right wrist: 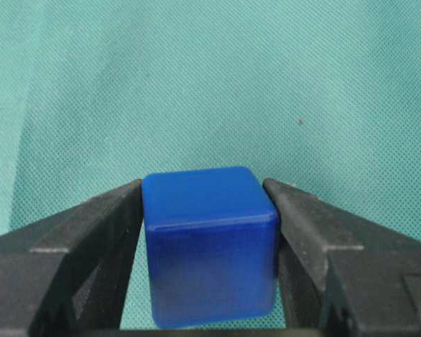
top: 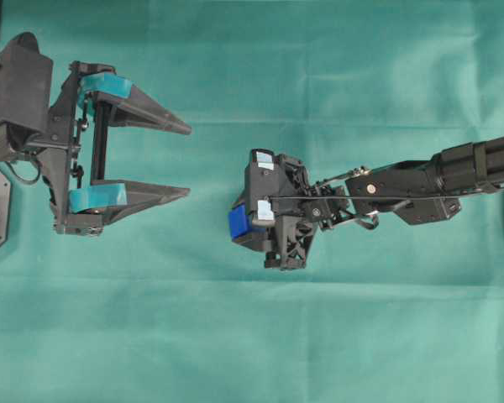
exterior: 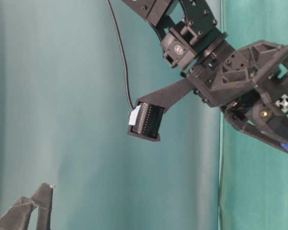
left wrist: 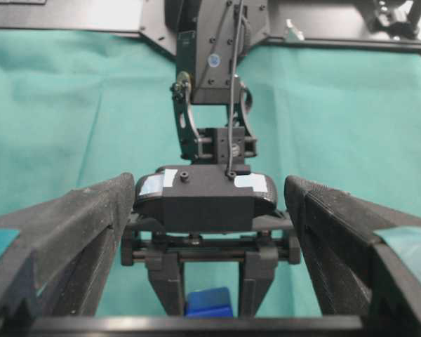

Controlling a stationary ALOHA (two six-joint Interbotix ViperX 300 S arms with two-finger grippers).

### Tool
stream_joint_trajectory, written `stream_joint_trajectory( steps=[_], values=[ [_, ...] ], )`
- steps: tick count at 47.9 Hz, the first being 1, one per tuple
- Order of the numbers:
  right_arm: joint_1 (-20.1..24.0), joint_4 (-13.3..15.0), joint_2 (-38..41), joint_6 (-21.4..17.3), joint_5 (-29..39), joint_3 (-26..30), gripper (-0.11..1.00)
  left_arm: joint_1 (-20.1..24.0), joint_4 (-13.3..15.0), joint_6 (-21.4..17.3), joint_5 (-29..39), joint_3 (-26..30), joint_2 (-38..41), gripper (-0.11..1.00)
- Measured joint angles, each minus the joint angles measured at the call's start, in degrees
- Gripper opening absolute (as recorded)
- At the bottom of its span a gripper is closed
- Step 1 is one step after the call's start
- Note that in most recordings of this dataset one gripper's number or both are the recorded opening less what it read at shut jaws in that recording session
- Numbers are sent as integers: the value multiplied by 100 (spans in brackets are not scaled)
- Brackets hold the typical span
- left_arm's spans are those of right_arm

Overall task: Handover the blue block to the right arm after grasping it with the left arm, then place it in the designated position.
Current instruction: 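Rotate the right gripper downward and lower the cube to the table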

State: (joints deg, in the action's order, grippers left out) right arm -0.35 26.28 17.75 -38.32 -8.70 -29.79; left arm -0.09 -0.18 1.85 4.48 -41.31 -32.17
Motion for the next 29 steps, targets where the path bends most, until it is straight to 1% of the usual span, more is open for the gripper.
stream_joint_trajectory(
  steps=[11, 29],
  values=[
    [-9, -9, 0, -9, 9, -9, 57, 0, 9, 0, 0, 0, -9, 100],
    [-9, -105, 0, -9, 9, 0, 57, 0, 0, 0, 0, 0, -9, 100]
  ],
)
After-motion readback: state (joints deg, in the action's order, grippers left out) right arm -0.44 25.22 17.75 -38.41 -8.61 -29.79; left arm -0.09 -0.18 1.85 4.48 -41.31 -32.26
